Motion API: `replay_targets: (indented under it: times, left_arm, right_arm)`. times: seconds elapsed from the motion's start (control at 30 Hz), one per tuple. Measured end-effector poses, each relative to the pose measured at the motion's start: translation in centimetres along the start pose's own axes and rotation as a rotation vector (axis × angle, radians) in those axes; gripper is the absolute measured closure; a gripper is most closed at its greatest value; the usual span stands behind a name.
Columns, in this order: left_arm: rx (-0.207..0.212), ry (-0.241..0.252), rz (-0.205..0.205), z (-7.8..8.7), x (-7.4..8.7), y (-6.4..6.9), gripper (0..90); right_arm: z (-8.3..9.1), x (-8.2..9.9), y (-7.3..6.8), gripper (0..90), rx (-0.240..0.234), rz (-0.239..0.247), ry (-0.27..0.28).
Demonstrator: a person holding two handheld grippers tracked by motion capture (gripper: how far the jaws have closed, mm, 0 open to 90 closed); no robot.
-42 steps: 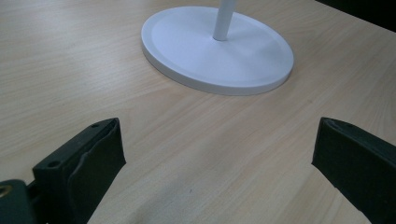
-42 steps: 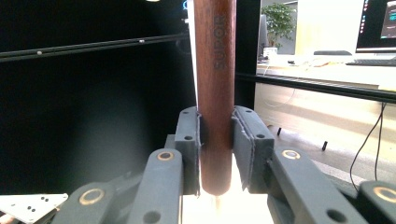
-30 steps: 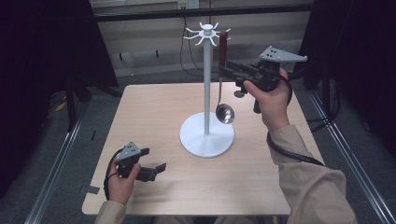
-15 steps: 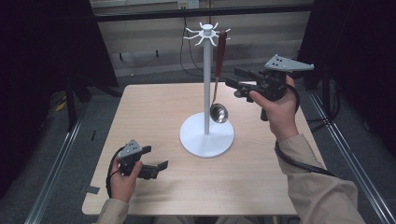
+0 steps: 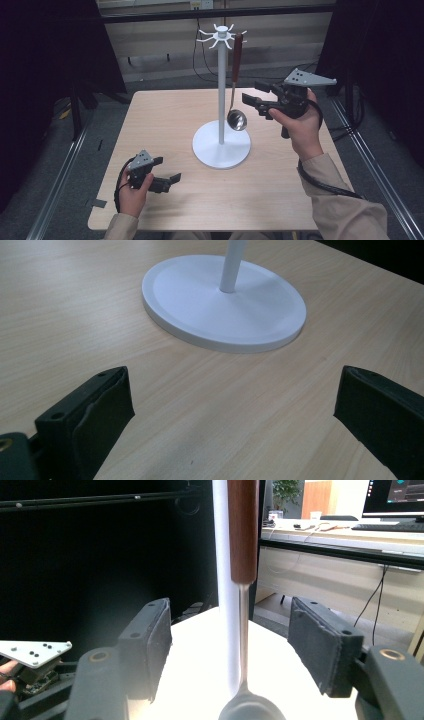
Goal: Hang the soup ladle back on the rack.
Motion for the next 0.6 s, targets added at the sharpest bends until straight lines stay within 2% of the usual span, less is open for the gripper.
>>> replay_targets:
  times: [0.07, 0.23, 0.3, 0.43, 0.53, 0.6]
  left_arm:
    - [0.006, 0.009, 0.003, -0.1, -0.1, 0.1, 1.9]
    - [0.006, -0.007, -0.003, -0.3, 0.0, 0.2, 1.8]
    - [0.006, 0.006, 0.004, -0.4, -0.1, 0.2, 1.9]
    - [0.013, 0.006, -0.007, -0.5, -0.3, 0.4, 1.8]
    - [0.009, -0.012, -0.014, -0.3, 0.0, 0.4, 1.8]
    - [0.006, -0.002, -0.009, -0.1, 0.0, 0.4, 1.8]
  right_arm:
    - [0.2, 0.3, -0.1, 33.1, -0.001, -0.004, -0.005]
    - [0.9, 0.8, 0.0, 31.6, 0.010, -0.008, -0.014]
    - [1.2, 0.9, -0.1, 31.2, 0.007, -0.008, -0.010]
    - [1.5, 1.3, -0.2, 30.2, 0.004, -0.006, -0.019]
    - [1.6, 1.9, -0.3, 29.9, 0.001, -0.005, -0.025]
    - [1.7, 2.3, -0.4, 29.3, -0.002, -0.011, -0.025]
Point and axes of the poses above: each handheld gripper's, and its own axes: z roughly backward along the jaws, x roughly out of its underside, y roughly to its right, the point moved 1 cm from there along -z, roughly forward along the jaws, and after that the axes turned 4 degrees about -z, right-handed, at the moved point
